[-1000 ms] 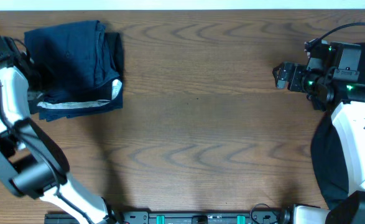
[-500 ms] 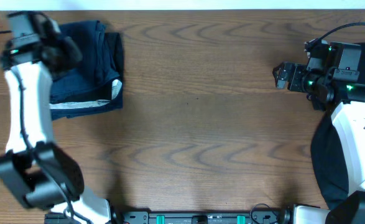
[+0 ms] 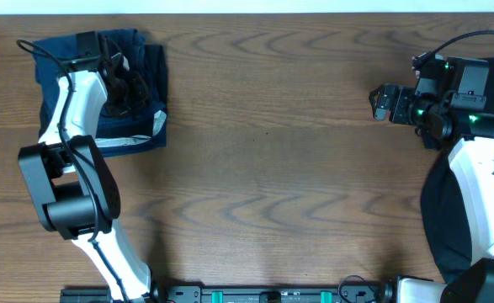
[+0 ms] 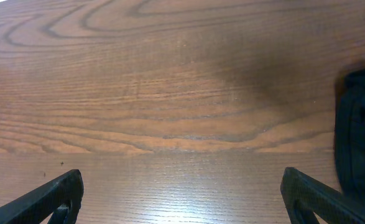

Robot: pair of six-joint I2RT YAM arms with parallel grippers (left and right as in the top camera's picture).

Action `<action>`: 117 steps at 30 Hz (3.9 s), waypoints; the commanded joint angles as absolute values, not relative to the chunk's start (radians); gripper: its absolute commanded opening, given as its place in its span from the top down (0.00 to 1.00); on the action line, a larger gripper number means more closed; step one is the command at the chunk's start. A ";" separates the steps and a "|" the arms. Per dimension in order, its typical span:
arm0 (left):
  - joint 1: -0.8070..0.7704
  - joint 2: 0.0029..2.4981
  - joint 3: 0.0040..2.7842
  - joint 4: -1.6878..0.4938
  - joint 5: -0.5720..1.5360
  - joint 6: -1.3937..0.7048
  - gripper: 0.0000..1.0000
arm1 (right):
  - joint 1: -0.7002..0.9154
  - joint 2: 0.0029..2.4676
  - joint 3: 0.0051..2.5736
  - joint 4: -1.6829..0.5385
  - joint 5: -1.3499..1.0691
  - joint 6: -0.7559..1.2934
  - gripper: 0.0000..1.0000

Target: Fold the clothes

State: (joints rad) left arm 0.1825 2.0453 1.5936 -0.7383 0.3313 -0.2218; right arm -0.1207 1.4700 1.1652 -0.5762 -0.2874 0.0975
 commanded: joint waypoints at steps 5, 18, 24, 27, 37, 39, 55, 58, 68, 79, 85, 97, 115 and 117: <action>0.189 1.886 1.619 -0.718 0.406 -0.231 0.94 | -0.128 1.473 1.164 -0.577 -0.284 0.100 0.01; 0.189 1.902 1.554 -0.730 0.118 -0.211 0.94 | -0.128 1.473 1.164 -0.577 -0.284 0.099 0.01; 0.189 1.995 1.542 -0.728 0.119 -0.212 0.94 | -0.128 1.473 1.164 -0.577 -0.284 0.099 0.01; 0.189 2.027 1.542 -0.741 0.119 -0.212 0.94 | -0.128 1.473 1.164 -0.577 -0.284 0.099 0.01; 0.189 1.834 1.570 -0.746 0.119 -0.218 0.94 | -0.128 1.473 1.164 -0.577 -0.284 0.099 0.01; 0.189 1.767 1.570 -0.769 0.119 -0.230 0.94 | -0.128 1.473 1.164 -0.577 -0.284 0.099 0.01; 0.189 1.616 1.570 -0.875 0.118 -0.234 0.02 | -0.128 1.473 1.164 -0.577 -0.284 0.100 0.01; 0.189 1.616 1.570 -0.875 0.118 -0.234 0.02 | -0.128 1.473 1.164 -0.577 -0.284 0.100 0.01; 0.189 1.616 1.570 -0.875 0.118 -0.234 0.02 | -0.128 1.473 1.164 -0.577 -0.284 0.100 0.01; 0.189 1.616 1.570 -0.875 0.118 -0.234 0.02 | -0.128 1.473 1.164 -0.577 -0.284 0.100 0.01; 0.189 1.616 1.570 -0.875 0.118 -0.234 0.02 | -0.127 1.475 1.164 -0.577 -0.284 0.099 0.01; 0.189 1.616 1.570 -0.875 0.118 -0.234 0.02 | -0.123 1.283 1.164 -0.577 -0.284 0.099 0.01; 0.189 1.616 1.570 -0.875 0.118 -0.234 0.02 | 0.076 0.594 1.127 -0.569 -0.279 0.077 0.01; 0.189 1.616 1.570 -0.875 0.118 -0.234 0.02 | 0.109 0.517 1.084 -0.568 -0.271 0.069 0.01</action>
